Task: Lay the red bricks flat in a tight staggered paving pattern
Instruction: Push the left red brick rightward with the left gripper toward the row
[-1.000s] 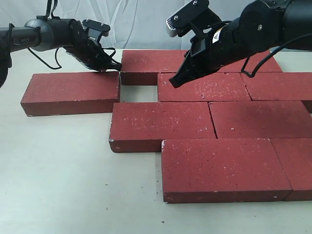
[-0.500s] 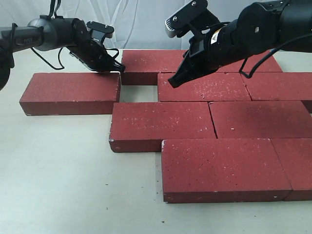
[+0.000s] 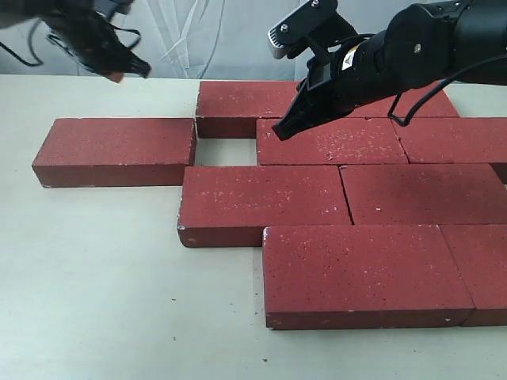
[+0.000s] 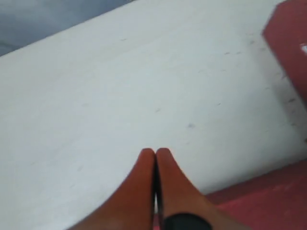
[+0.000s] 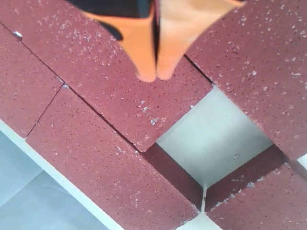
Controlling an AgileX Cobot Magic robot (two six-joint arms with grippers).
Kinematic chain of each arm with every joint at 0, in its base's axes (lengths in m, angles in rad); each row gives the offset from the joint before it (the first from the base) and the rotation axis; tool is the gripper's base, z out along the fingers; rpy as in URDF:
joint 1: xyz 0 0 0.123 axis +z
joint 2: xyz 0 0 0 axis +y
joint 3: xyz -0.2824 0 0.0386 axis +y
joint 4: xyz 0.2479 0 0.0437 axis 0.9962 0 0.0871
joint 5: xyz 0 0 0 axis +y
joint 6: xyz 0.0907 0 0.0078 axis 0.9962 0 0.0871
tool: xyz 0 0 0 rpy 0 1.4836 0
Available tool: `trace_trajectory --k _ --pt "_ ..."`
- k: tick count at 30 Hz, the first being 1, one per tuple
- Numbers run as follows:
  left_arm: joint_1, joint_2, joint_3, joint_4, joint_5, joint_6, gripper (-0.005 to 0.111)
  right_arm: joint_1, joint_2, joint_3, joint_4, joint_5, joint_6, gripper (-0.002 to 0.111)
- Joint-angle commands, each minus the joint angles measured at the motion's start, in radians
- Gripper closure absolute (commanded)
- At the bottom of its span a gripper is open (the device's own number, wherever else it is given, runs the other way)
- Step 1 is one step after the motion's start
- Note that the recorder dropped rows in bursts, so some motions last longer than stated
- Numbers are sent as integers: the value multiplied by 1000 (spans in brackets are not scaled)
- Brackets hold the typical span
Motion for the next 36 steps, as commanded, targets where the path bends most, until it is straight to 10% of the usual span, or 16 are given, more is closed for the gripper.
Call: trace_trajectory --k 1,11,22,36 --pt "129 -106 71 38 137 -27 107 -3 1 5 -4 -14 -7 109" --pt "367 -259 438 -157 29 -18 107 -3 1 5 4 -12 -7 109" --pt "360 -299 747 -214 -330 48 107 -3 1 5 4 26 -7 109" --pt "289 -230 763 -372 -493 154 107 -154 142 5 -40 -31 108 109"
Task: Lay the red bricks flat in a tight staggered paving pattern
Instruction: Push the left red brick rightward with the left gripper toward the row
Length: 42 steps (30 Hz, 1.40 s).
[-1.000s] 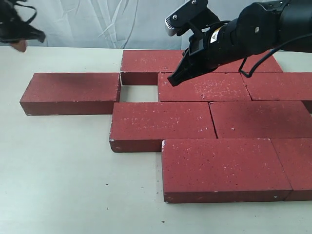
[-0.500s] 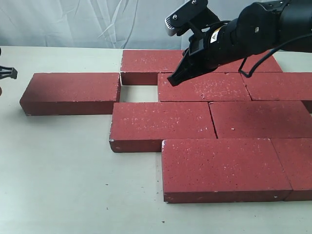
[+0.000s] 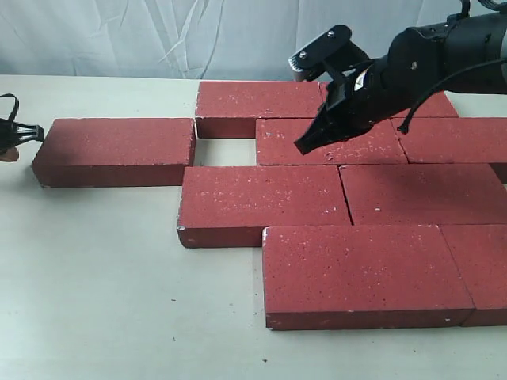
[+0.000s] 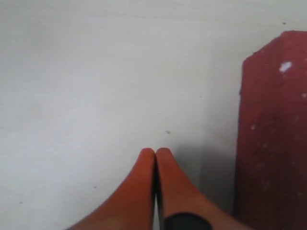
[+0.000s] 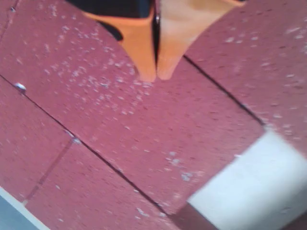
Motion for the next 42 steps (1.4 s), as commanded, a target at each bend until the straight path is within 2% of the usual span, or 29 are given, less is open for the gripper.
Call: trace_trajectory --k 1,7,26,42 --pt "-63 17 4 -59 -62 42 107 -75 55 5 31 -62 47 109" --pt "-114 45 3 -59 -88 42 107 -75 72 5 35 -65 47 109" --pt "-165 46 3 -57 -93 42 107 -75 72 5 35 -79 47 109" --pt "-237 47 3 -59 -104 42 107 -75 72 5 35 -79 45 109"
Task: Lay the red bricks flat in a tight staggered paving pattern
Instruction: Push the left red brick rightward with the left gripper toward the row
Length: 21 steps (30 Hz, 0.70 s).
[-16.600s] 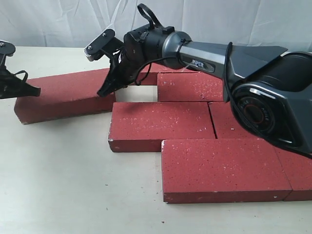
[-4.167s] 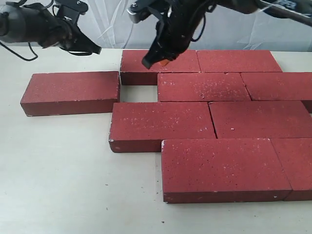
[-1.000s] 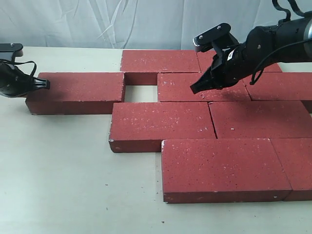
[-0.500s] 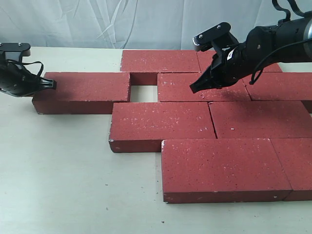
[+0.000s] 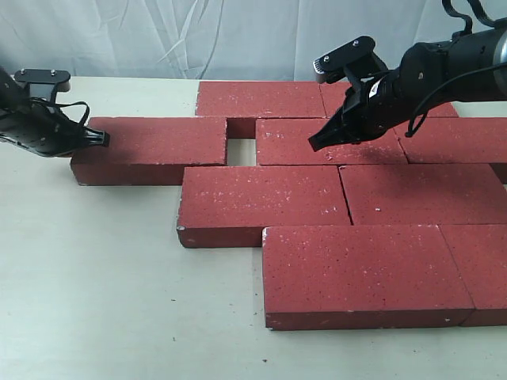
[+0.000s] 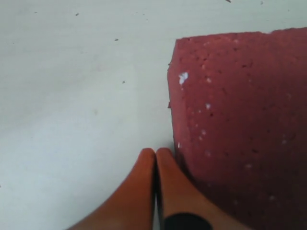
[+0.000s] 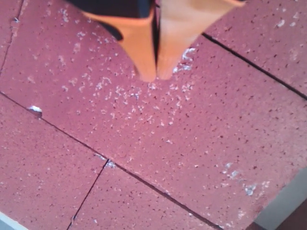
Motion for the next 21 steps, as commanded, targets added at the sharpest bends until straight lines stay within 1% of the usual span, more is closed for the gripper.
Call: trace_trajectory --k 1,12,21 --pt "-30 4 1 -7 -4 1 107 -3 -1 5 2 -12 1 109" --pt "-76 4 1 -7 -13 1 107 -3 -1 5 2 -17 1 109" --pt "-129 6 1 -1 -42 1 107 -3 -1 5 2 -14 1 109"
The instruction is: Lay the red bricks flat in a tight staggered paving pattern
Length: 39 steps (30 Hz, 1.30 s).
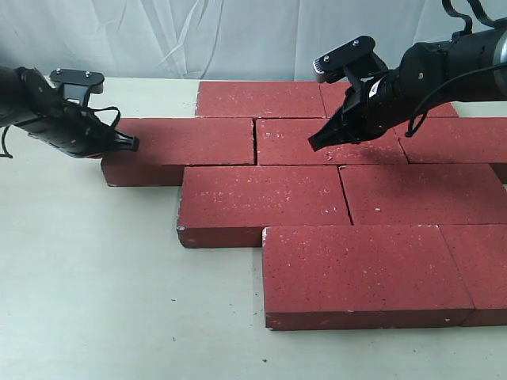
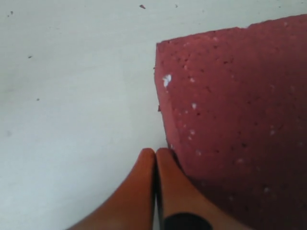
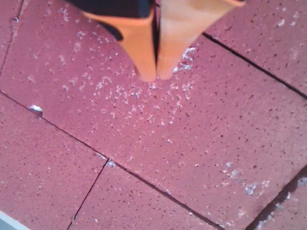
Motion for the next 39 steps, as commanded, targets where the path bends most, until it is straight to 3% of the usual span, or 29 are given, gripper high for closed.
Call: trace_trajectory --k 1,27,31,35,39 --pt "-23 4 1 0 -20 1 107 -3 -1 5 2 -12 1 109" --pt "-22 0 1 62 -43 -1 107 6 -1 5 36 -24 1 109" --pt "-22 -9 1 65 -14 -1 107 118 -18 -34 43 58 -46 109" --pt "-18 -7 1 178 22 -1 107 256 -19 -85 43 200 -140 109" --pt "2 -7 1 161 14 -3 107 287 -19 -85 45 198 -167 109"
